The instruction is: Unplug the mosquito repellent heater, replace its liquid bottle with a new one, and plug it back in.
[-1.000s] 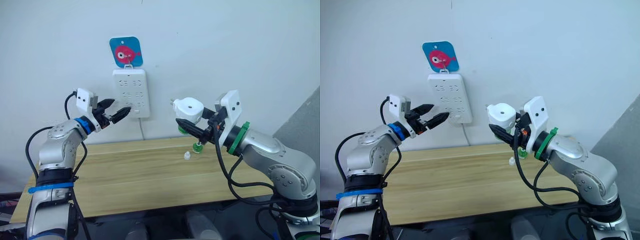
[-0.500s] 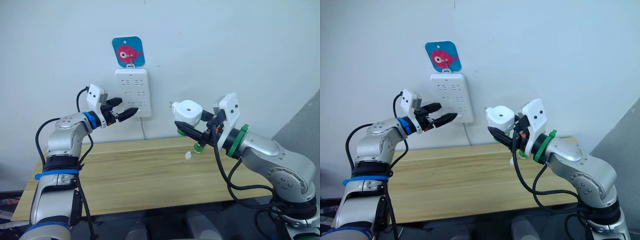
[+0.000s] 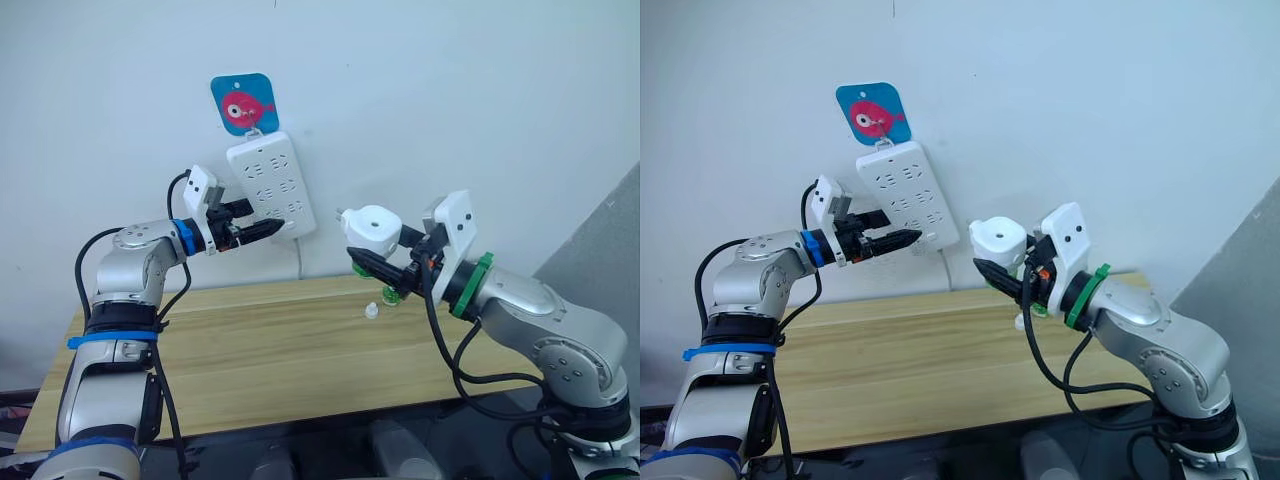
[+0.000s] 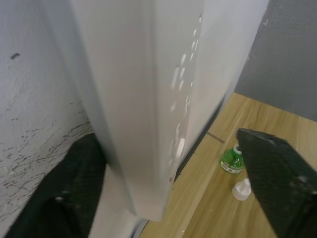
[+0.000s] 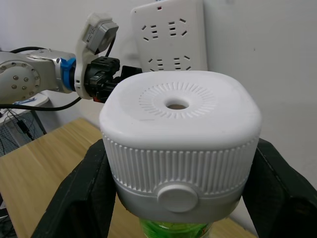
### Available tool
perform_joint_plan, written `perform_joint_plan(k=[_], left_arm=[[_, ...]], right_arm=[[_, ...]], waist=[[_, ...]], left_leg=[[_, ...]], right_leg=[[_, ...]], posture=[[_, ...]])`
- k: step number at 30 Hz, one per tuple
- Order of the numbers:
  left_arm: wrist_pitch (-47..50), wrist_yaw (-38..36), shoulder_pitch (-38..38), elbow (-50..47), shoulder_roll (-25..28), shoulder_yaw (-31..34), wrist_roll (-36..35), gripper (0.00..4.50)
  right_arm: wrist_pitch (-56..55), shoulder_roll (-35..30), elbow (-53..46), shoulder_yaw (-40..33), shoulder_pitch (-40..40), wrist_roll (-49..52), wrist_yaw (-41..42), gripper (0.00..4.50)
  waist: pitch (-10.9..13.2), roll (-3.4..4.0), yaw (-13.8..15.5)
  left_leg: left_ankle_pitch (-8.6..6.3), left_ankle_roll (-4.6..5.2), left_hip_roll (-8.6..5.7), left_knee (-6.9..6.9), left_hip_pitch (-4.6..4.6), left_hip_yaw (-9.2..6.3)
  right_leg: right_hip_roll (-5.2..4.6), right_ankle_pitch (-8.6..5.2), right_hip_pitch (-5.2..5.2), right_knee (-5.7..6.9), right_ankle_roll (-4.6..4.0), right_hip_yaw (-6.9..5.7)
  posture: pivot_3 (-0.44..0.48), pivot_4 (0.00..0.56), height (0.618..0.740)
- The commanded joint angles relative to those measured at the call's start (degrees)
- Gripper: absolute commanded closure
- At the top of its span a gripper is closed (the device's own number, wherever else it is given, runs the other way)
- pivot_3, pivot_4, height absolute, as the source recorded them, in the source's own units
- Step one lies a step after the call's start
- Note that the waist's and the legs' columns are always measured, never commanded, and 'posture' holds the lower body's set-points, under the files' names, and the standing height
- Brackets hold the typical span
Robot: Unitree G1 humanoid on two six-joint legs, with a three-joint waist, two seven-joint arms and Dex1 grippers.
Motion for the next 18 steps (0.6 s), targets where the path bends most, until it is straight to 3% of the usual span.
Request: perform_joint_plan(k=[1, 5, 6, 18], left_arm=[[-0.69, 0.46, -2.25, -0.67, -0.78, 1.28, -0.81, 1.84], [-1.19, 1.11, -2.59, -0.34, -2.25, 1.06, -0.54, 3.06], [-1.24, 1.16, -2.56, -0.5, -2.54, 1.03, -0.49, 3.17], [0.51, 3.27, -0.47, -4.06, -2.88, 1.33, -0.21, 3.18]], right_arm=[[-1.43, 1.4, -0.08, 2.16, -2.11, -2.27, 0.94, 1.5], [-1.05, 3.96, 2.82, 5.02, -4.43, -5.62, 0.56, 1.5], [-0.54, 4.77, 3.67, 5.56, -5.23, -6.41, -0.01, 1.5], [5.15, 15.47, 17.1, 10.14, -16.15, -16.25, -5.77, 1.5]], waist=[[0.0, 0.0, 0.02], [0.0, 0.0, 0.17], [0.0, -0.01, 0.25], [0.0, -0.01, 0.43]], left_leg=[[0.0, 0.0, 0.0, 0.0, 0.0, 0.0], [0.0, 0.0, -0.01, 0.01, -0.01, -0.01], [0.01, -0.01, -0.03, 0.02, -0.01, -0.03], [0.01, -0.01, -0.06, 0.13, -0.01, -0.16]], right_leg=[[0.0, 0.0, 0.0, 0.0, 0.0, 0.0], [-0.01, 0.0, 0.01, -0.01, 0.0, -0.02], [-0.02, 0.0, 0.02, -0.01, 0.0, -0.03], [-0.07, 0.1, 0.1, 0.01, -0.16, -0.12]], posture=[[-0.255, 0.075, 0.74], [-0.253, 0.071, 0.74], [-0.253, 0.071, 0.74], [-0.239, 0.073, 0.74]])
